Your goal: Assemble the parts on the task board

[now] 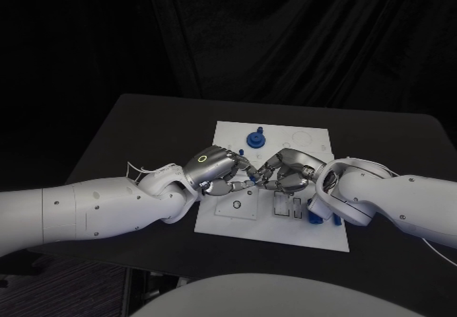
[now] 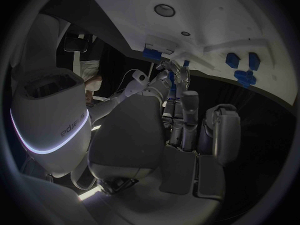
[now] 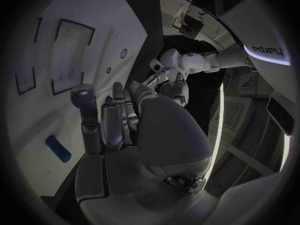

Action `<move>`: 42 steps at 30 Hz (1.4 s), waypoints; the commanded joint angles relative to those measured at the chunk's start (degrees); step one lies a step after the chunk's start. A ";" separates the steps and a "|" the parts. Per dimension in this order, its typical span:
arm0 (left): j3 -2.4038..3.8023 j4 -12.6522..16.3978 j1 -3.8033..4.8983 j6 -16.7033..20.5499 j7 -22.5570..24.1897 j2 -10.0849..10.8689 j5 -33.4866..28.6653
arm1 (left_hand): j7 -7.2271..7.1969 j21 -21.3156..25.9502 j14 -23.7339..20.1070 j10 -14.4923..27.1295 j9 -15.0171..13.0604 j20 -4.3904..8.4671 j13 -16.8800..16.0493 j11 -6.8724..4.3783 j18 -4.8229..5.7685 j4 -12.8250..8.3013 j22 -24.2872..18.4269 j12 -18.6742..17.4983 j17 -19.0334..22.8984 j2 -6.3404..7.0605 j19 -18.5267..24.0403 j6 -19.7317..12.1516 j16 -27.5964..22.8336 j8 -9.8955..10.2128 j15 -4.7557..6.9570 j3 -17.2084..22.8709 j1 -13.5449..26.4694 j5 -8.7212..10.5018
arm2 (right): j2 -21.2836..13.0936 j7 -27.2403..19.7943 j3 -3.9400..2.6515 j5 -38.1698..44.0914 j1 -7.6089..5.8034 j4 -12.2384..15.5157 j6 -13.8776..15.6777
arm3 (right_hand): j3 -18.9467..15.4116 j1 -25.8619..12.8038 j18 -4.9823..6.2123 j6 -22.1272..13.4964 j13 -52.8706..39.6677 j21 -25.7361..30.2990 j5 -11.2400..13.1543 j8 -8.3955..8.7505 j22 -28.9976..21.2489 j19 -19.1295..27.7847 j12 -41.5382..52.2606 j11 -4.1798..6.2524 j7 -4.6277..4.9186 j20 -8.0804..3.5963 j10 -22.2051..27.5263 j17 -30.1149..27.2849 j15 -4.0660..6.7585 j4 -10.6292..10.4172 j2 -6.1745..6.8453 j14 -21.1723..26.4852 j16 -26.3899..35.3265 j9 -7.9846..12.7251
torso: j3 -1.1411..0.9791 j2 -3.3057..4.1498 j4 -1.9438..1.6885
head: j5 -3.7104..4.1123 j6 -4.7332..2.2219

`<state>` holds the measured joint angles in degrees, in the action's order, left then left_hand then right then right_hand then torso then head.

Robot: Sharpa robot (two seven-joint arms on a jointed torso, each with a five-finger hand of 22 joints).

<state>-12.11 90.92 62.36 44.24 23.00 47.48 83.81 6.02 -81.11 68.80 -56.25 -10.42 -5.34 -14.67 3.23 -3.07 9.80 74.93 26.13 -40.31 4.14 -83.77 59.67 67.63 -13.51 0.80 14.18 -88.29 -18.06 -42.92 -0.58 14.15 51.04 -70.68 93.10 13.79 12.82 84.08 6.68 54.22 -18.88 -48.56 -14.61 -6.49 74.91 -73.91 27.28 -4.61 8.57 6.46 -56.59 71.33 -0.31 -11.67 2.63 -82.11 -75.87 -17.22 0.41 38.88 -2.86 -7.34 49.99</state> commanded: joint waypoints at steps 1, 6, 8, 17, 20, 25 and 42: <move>0.04 0.14 -0.11 -0.93 1.05 -0.22 -0.17 | 0.16 -0.10 0.01 -0.20 -2.39 -0.36 0.05 0.08 0.71 -0.12 11.36 -0.26 0.05 -0.68 0.20 0.38 -0.23 -0.26 -0.33 0.35 -0.12 -0.21 | 0.19 0.11 -0.03 -0.02 0.17 -0.07 0.43 | 0.22 0.53 0.69 0.43 0.08 0.08 -0.36 -0.20 5.35 0.22 -0.30 0.09 -0.15 0.02 -0.01 -0.07 -0.09 0.25 -0.01 0.22 0.16 0.09 | 0.02 -0.01 -0.02 | 0.05 0.01; 0.04 0.09 -0.13 -1.21 1.03 -0.30 -0.17 | 0.21 -0.07 -0.02 -0.19 -2.40 -0.37 0.06 0.11 0.70 -0.14 11.36 -0.28 0.12 -0.68 0.22 0.31 -0.27 -0.24 -0.34 0.36 -0.14 -0.18 | 0.36 0.10 -0.03 -0.02 0.18 -0.22 0.60 | 0.17 0.35 0.67 0.45 0.11 0.00 -0.26 -0.22 5.37 0.19 -0.30 0.03 -0.09 0.03 -0.06 -0.03 -0.12 0.10 0.00 0.20 0.12 0.14 | 0.02 -0.03 -0.02 | 0.11 0.01; 0.04 0.08 -0.14 -1.31 1.02 -0.32 -0.17 | 0.25 0.01 -0.05 -0.15 -2.40 -0.39 0.07 0.14 0.68 -0.15 11.33 -0.32 0.16 -0.67 0.28 0.23 -0.29 -0.20 -0.36 0.37 -0.14 -0.13 | 0.40 0.12 -0.03 -0.02 0.18 -0.27 0.63 | 0.13 0.22 0.66 0.47 0.13 -0.03 -0.19 -0.23 5.38 0.17 -0.30 0.00 -0.07 0.03 -0.08 0.00 -0.14 0.00 0.02 0.19 0.10 0.17 | 0.03 -0.01 -0.05 | 0.16 0.01; 0.04 0.04 -0.16 -2.09 0.96 -0.35 -0.17 | 0.28 -0.03 -0.10 -0.12 -2.41 -0.41 0.08 0.16 0.69 -0.16 11.35 -0.35 0.25 -0.66 0.25 0.18 -0.33 -0.17 -0.37 0.38 -0.14 -0.11 | 0.51 0.30 -0.03 -0.02 0.19 -0.47 0.63 | 0.16 0.19 0.66 0.51 0.15 0.00 -0.16 -0.25 5.37 0.18 -0.30 0.01 -0.09 0.04 -0.11 0.05 -0.15 -0.05 -0.02 0.16 0.05 0.20 | 0.04 -0.02 -0.01 | 0.13 0.01; 0.04 0.03 -0.16 -2.33 0.93 -0.35 -0.17 | 0.33 -0.03 -0.11 -0.27 -2.47 -0.45 0.06 0.17 0.69 -0.22 11.37 -0.30 0.25 -0.75 0.24 0.21 -0.33 -0.21 -0.43 0.44 -0.20 -0.14 | 0.53 0.30 -0.03 -0.02 0.19 -0.55 0.70 | 0.20 0.23 0.66 0.57 0.16 0.00 -0.13 -0.29 5.37 0.17 -0.30 0.04 -0.12 0.04 -0.13 0.04 -0.14 -0.04 -0.06 0.16 0.05 0.21 | 0.03 -0.02 -0.01 | 0.12 0.01; 0.04 0.03 -0.16 -2.72 0.86 -0.35 -0.17 | 0.39 0.01 -0.14 -0.66 -2.66 -0.54 -0.01 0.17 0.68 -0.48 11.38 -0.17 0.31 -0.77 0.26 0.40 -0.34 -0.38 -0.49 0.53 -0.41 -0.28 | 0.54 0.32 -0.03 -0.02 0.19 -0.64 0.85 | 0.26 0.38 0.65 0.61 0.19 -0.10 -0.10 -0.32 5.40 0.12 -0.31 0.07 -0.17 0.04 -0.13 0.11 -0.12 0.06 -0.04 0.11 -0.01 0.24 | 0.02 -0.04 -0.01 | 0.08 0.01; 0.04 -0.59 -0.16 -4.69 0.95 0.35 -0.17 | 0.48 -0.22 0.09 -1.16 -2.99 -0.60 -0.12 0.11 0.73 -1.34 11.55 -0.04 -0.05 -0.62 0.07 0.57 -0.06 -0.60 -0.46 0.87 -1.11 -0.45 | -4.27 0.82 -0.03 2.20 -0.47 2.46 4.02 | 0.28 0.76 0.56 -0.03 0.45 -0.62 0.39 -0.02 5.50 -0.18 -0.65 -0.14 0.10 0.05 0.48 0.43 -0.20 0.32 0.64 -0.16 -0.36 0.69 | 0.04 -0.05 0.00 | -0.39 0.01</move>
<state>-12.11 90.31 62.29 40.68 23.00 47.84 83.82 6.45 -81.11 68.67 -57.02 -11.61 -5.55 -14.71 3.19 -3.07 8.75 74.91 26.11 -40.33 3.54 -83.56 59.91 67.64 -13.87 0.67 15.20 -88.91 -18.28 -46.93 -0.48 14.16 51.80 -70.92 95.01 15.47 12.97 84.45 6.69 54.43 -18.51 -48.88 -14.53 -6.49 74.94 -73.91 26.90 -4.82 8.36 6.46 -56.38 71.73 -0.31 -11.53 3.01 -82.11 -75.91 -16.59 0.43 38.83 -2.86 -7.70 49.99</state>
